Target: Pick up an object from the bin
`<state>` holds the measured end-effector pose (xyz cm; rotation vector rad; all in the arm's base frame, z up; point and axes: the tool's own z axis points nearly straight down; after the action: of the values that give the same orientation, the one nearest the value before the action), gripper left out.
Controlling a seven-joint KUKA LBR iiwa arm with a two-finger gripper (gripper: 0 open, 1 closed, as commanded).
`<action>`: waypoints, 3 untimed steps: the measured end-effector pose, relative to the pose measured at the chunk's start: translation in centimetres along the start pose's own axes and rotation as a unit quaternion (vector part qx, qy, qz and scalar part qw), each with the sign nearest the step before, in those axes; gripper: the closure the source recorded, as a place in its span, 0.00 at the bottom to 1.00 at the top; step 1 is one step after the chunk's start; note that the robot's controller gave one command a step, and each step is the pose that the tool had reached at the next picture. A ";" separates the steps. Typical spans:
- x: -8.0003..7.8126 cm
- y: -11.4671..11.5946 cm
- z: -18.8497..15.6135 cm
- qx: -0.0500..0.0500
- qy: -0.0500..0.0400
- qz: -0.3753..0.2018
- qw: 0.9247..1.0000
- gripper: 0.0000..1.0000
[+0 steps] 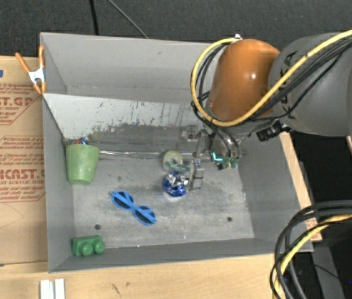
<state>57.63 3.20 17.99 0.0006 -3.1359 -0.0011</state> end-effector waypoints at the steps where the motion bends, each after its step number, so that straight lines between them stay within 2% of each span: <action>1: 1.0 -1.2 11.2 -0.001 -0.005 0.052 0.999 0.00; 2: 0.8 -1.2 10.8 -0.001 -0.006 0.051 0.999 1.00; 3: 3.5 -4.5 4.1 0.001 -0.005 -0.225 0.974 1.00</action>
Offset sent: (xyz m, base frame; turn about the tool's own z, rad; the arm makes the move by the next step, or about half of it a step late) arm -0.0109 -0.0135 -0.1099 0.1045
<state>54.12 -1.28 13.93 0.7093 -3.0646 0.0013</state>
